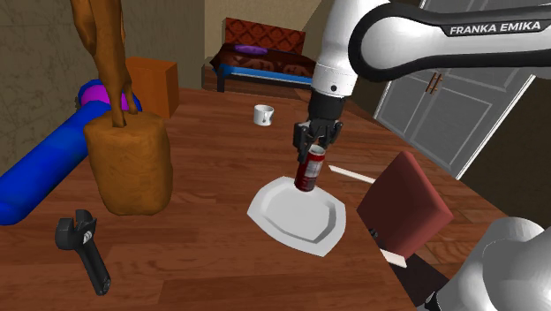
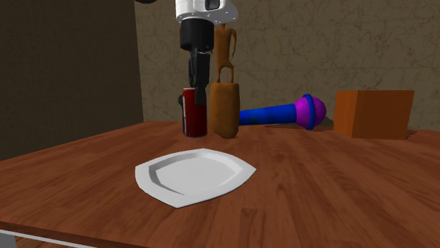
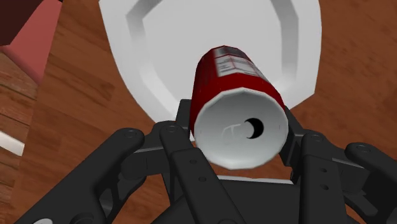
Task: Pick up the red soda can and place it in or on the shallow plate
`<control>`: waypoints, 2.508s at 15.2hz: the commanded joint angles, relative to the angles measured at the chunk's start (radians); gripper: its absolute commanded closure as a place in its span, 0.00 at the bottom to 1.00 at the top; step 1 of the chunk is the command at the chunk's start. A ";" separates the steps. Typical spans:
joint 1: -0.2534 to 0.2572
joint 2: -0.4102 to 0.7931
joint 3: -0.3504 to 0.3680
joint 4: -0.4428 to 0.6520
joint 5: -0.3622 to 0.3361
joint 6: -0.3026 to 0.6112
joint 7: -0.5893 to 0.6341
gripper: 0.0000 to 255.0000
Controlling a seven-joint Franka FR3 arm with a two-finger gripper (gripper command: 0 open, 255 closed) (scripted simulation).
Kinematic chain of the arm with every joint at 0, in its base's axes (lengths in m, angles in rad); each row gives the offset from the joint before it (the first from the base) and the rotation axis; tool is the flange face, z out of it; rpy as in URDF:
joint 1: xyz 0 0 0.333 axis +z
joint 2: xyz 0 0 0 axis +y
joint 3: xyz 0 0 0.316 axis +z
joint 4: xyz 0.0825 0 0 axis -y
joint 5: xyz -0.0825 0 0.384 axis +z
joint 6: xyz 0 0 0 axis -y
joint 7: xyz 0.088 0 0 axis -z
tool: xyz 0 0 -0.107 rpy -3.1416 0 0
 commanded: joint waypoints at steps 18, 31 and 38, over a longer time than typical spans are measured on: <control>0.004 0.034 0.014 -0.201 0.006 0.234 -0.003 1.00; 0.004 0.024 0.011 -0.176 0.005 0.199 -0.004 0.00; 0.002 0.003 0.004 -0.100 0.004 0.103 -0.005 0.00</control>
